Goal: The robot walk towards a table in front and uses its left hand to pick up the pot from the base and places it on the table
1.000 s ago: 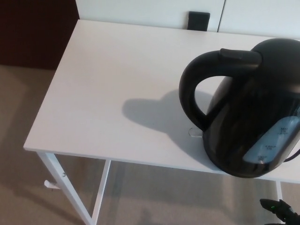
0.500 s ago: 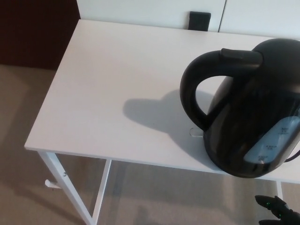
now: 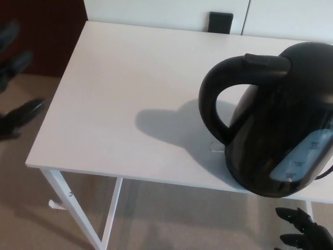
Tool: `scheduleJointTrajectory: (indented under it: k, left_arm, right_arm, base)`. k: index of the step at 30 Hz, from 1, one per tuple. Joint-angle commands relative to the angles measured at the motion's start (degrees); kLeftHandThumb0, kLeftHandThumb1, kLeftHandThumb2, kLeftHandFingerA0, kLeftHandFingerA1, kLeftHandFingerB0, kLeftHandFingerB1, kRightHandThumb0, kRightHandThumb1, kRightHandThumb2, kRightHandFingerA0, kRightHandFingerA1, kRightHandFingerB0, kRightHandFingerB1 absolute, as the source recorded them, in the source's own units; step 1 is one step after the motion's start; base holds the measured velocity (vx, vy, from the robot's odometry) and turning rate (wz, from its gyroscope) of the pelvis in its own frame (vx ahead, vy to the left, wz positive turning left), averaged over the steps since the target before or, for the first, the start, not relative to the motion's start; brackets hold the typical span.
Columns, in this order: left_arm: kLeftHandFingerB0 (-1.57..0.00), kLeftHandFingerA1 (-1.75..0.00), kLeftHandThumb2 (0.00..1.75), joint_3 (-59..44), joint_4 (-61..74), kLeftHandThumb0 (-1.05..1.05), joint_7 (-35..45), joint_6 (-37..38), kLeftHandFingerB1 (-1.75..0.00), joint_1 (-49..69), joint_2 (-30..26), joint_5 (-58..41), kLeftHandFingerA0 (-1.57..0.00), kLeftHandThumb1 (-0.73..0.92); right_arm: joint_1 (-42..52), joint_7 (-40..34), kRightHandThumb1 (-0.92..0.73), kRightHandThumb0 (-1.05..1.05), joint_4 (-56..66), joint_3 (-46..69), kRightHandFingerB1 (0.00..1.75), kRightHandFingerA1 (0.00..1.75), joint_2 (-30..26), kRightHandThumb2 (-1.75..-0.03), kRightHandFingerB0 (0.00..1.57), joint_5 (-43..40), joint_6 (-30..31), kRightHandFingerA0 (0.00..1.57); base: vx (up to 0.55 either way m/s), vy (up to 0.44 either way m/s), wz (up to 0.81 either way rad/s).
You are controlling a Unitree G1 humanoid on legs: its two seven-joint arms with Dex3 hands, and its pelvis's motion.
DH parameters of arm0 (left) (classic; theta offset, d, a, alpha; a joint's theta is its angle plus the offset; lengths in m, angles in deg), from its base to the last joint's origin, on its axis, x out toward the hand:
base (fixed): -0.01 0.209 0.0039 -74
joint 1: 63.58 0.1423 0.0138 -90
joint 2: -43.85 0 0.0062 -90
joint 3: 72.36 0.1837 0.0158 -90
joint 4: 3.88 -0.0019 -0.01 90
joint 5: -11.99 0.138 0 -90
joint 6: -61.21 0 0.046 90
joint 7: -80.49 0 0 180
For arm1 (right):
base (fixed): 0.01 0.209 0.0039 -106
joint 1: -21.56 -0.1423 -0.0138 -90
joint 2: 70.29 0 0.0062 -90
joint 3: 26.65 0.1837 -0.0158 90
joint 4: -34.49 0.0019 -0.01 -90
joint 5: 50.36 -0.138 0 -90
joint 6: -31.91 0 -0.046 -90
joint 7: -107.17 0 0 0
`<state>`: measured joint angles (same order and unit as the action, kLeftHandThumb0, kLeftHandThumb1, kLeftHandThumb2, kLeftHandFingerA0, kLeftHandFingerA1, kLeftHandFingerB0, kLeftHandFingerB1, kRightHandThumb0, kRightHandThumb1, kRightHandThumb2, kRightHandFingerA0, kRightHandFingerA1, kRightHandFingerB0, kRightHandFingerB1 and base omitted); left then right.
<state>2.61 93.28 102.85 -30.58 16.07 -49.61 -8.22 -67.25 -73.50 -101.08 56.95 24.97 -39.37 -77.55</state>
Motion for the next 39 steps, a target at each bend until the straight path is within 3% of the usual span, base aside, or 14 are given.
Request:
scheduleJointTrajectory:
  k: [1,4,5,6,7,19,20,28,30,31,32,33,36,39]
  left_arm:
    - [-0.06,-0.5,0.82,17.6,5.2,-0.2,-5.5,-23.3,-0.49,-18.4,1.2,10.1,-0.07,0.27]
    - [-0.06,-0.5,0.82,21.2,2.2,-0.23,-5.7,-24.9,-0.49,-22.5,2.2,12.8,-0.06,0.25]
    - [-0.12,-0.35,0.61,22.5,1.6,-0.48,-5.6,-26.6,-0.32,-24.2,2.2,13.3,-0.18,0.38]
    - [-0.11,-0.35,0.61,23.3,0.9,-0.48,-5.4,-27.1,-0.32,-25.2,2.4,13.4,-0.16,0.38]
    - [0.0,-0.48,0.82,24.3,-0.6,-0.26,-4.8,-27.5,-0.47,-26.4,2.9,13.3,0.0,0.25]
    - [0.0,-0.49,0.76,32.1,-13.8,-0.28,-5.4,-30.8,-0.48,-37.3,8.1,16.1,0.0,0.13]
    - [-0.06,-0.36,0.67,32.5,-14.9,-0.53,-5.0,-30.3,-0.26,-37.8,8.4,16.1,-0.09,0.36]
    - [0.0,-0.41,0.74,36.2,-18.8,-0.52,-5.0,-30.7,-0.25,-40.8,11.1,19.0,-0.05,0.35]
    - [-0.07,-0.34,0.61,36.9,-19.3,-0.63,-5.0,-30.9,-0.21,-41.4,11.6,19.9,-0.11,0.37]
    - [-0.07,-0.38,0.71,38.0,-19.2,-0.61,-5.7,-31.4,-0.24,-40.8,12.4,20.8,-0.08,0.38]
    - [-0.08,-0.3,0.54,38.6,-19.4,-0.6,-5.4,-31.4,-0.23,-40.5,12.7,21.0,-0.14,0.42]
    - [0.0,-0.42,0.76,38.9,-19.5,-0.54,-5.2,-31.1,-0.26,-40.2,12.9,21.2,-0.05,0.35]
    - [0.0,-0.44,0.76,40.1,-19.3,-0.51,-5.2,-30.6,-0.3,-39.1,13.7,22.2,-0.07,0.33]
    - [-0.08,-0.31,0.54,40.7,-19.4,-0.59,-4.9,-30.3,-0.23,-38.4,14.3,22.6,-0.13,0.4]
  right_arm:
    - [-2.1,0.6,-0.5,-0.12,-0.2,0.0,0.48,0.57,-0.5,-0.91,0.12,0.4,1.9,0.31]
    - [-2.0,0.6,-0.5,-0.11,0.0,-0.2,0.48,0.57,-0.6,-0.91,0.12,0.5,1.6,0.31]
    - [-2.3,0.6,-0.5,-0.12,-0.2,-0.3,0.48,0.57,-0.6,-0.91,0.12,0.6,1.6,0.31]
    - [-2.2,0.3,-0.5,-0.12,0.0,-0.5,0.48,0.57,-0.4,-0.91,0.12,0.8,1.9,0.31]
    - [-1.7,0.1,-0.5,-0.11,0.5,-0.6,0.48,0.57,-0.3,-0.91,0.12,1.0,2.2,0.31]
    - [-1.0,-0.5,-0.5,-0.09,2.5,-1.3,0.48,0.57,-0.1,-0.91,0.13,1.2,2.0,0.31]
    - [-0.9,-0.2,-0.5,-0.09,3.1,-1.3,0.48,0.57,-0.2,-0.91,0.12,1.1,2.3,0.32]
    - [-0.3,0.4,-0.5,-0.1,4.6,-0.9,0.47,0.57,-0.5,-0.91,0.12,0.5,3.7,0.31]
    - [-0.6,0.3,-0.5,-0.11,4.7,-0.9,0.48,0.57,-0.4,-0.91,0.12,0.4,4.0,0.31]
    - [-0.7,0.1,-0.5,-0.11,4.4,-1.1,0.48,0.57,-0.3,-0.91,0.13,0.6,3.4,0.31]
    - [-0.5,0.1,-0.5,-0.1,4.4,-1.1,0.48,0.57,-0.2,-0.91,0.13,0.6,3.2,0.32]
    - [-0.3,0.1,-0.5,-0.1,4.6,-1.0,0.48,0.57,-0.2,-0.91,0.13,0.6,3.3,0.32]
    - [0.1,0.3,-0.5,-0.1,4.8,-1.0,0.48,0.57,-0.3,-0.91,0.13,0.4,2.7,0.32]
    - [0.0,0.0,-0.5,-0.09,5.5,-1.2,0.48,0.57,0.0,-0.91,0.13,0.6,3.3,0.32]
  base:
    - [0.0,0.0,0.0]
    - [0.0,0.0,0.0]
    - [0.0,0.0,0.0]
    - [0.0,0.0,0.0]
    - [0.0,0.0,0.0]
    - [0.0,0.0,0.0]
    - [0.0,0.0,0.0]
    - [0.0,0.0,0.0]
    - [0.0,0.0,0.0]
    - [0.0,0.0,0.0]
    - [0.0,0.0,0.0]
    - [0.0,0.0,0.0]
    - [0.0,0.0,0.0]
    - [0.0,0.0,0.0]
